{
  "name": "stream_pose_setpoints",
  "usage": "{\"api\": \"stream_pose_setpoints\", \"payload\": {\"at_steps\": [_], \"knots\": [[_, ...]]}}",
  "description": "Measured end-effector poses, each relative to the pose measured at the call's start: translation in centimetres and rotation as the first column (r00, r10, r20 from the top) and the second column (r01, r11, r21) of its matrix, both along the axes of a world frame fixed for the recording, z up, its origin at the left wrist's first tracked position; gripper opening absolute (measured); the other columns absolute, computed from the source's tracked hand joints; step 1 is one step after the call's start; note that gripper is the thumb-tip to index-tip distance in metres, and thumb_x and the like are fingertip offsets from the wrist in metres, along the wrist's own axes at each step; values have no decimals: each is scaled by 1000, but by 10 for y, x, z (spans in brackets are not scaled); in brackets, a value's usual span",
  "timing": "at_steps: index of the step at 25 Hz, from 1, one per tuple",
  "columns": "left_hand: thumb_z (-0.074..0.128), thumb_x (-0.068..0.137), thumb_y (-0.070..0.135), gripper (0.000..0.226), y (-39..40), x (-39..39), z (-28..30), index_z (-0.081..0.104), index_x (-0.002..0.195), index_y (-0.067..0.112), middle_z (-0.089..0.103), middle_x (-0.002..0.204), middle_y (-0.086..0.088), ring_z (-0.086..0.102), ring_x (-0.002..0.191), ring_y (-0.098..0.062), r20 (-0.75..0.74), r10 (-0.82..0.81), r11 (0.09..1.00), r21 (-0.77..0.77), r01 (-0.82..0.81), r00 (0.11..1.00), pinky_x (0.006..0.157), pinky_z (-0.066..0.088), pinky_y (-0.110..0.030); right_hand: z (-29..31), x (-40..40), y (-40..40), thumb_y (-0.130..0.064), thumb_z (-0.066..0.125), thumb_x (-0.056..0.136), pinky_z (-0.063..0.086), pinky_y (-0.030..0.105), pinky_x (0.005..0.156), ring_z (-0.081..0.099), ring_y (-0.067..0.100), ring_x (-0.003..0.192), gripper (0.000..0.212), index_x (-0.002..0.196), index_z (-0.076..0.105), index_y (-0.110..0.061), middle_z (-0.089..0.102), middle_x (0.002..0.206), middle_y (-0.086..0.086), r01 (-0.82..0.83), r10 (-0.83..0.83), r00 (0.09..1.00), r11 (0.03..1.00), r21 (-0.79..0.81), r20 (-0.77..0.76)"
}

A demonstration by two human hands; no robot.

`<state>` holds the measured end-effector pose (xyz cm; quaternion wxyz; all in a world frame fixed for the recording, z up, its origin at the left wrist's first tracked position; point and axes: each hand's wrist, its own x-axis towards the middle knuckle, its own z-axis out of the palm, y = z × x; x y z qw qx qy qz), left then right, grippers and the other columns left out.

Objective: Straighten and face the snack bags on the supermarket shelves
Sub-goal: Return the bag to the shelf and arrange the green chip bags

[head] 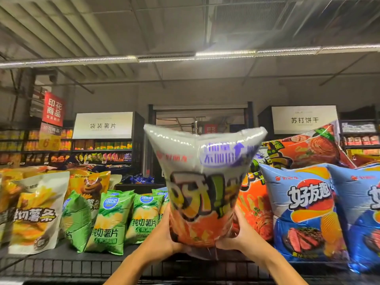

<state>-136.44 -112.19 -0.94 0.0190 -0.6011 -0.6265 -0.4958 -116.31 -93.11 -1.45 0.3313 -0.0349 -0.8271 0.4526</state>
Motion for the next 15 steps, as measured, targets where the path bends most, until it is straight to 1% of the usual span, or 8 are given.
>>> {"api": "stream_pose_setpoints", "payload": {"at_steps": [1, 2, 4, 6, 8, 10, 13, 15], "knots": [[96, 54, 27, 121, 0, -1, -1, 17, 144, 46, 58, 134, 17, 57, 123, -3, 18, -6, 1000, -11, 6, 1000, 106, 47, -34, 1, 1, -1, -36, 100, 56, 47, 34, 108, 54, 5, 130, 120, 148, 24, -51, 55, 142, -19, 7, -7, 1000, 1000, -30, -17], [94, 56, 33, 120, -1, -1, -2, 13, 142, 55, 55, 134, 27, 55, 122, 5, 18, -4, 1000, -23, 4, 1000, 105, 45, -24, 2, 2, -3, -46, 97, 57, 44, 32, 110, 52, 2, 131, 117, 148, 24, -52, 54, 143, -21, 27, -28, 999, 998, -48, -28], [88, 61, 52, 111, -4, 1, 0, 5, 132, 74, 43, 129, 50, 46, 119, 21, -7, 22, 999, -43, -22, 1000, 96, 38, -2, 3, 3, -7, -66, 88, 58, 38, 27, 111, 48, -5, 131, 110, 148, 26, -53, 51, 144, -26, 72, -74, 996, 996, -46, -41], [83, 64, 63, 103, -6, 4, 2, 2, 125, 81, 37, 125, 58, 42, 119, 25, -9, 23, 998, -57, -23, 1000, 91, 33, 4, 3, 3, -10, -79, 78, 58, 34, 30, 113, 45, -3, 134, 113, 152, 26, -44, 47, 146, -24, 108, -109, 993, 994, -34, -34], [80, 65, 66, 97, -5, 5, 3, 6, 126, 81, 39, 128, 54, 43, 123, 21, 2, 6, 999, -48, -6, 1000, 97, 35, -2, 6, 2, -13, -87, 70, 56, 36, 27, 108, 47, -7, 129, 106, 147, 35, -43, 49, 145, -22, 123, -124, 992, 992, -26, -26], [77, 69, 67, 91, -4, 3, 2, 12, 132, 75, 43, 134, 45, 46, 127, 13, 30, -15, 999, -37, 16, 999, 105, 37, -18, 9, 2, -18, -91, 65, 55, 39, 26, 107, 52, -8, 124, 98, 139, 43, -46, 54, 142, -19, 112, -113, 993, 992, -56, -15], [72, 72, 71, 84, -1, 0, 0, 19, 138, 67, 47, 138, 36, 49, 127, 8, 22, -30, 999, -42, 31, 999, 109, 38, -32, 9, 0, -19, -97, 55, 54, 35, 37, 117, 48, 5, 133, 114, 149, 40, -35, 50, 148, -14, 142, -140, 990, 989, -39, 29], [71, 72, 72, 86, -1, -1, -1, 18, 140, 65, 47, 139, 35, 49, 128, 7, 27, -24, 998, -52, 26, 999, 111, 38, -36, 9, -1, -17, -100, 51, 53, 32, 38, 118, 44, 8, 137, 121, 152, 35, -32, 45, 151, -13, 151, -150, 988, 988, -30, 41]]}}
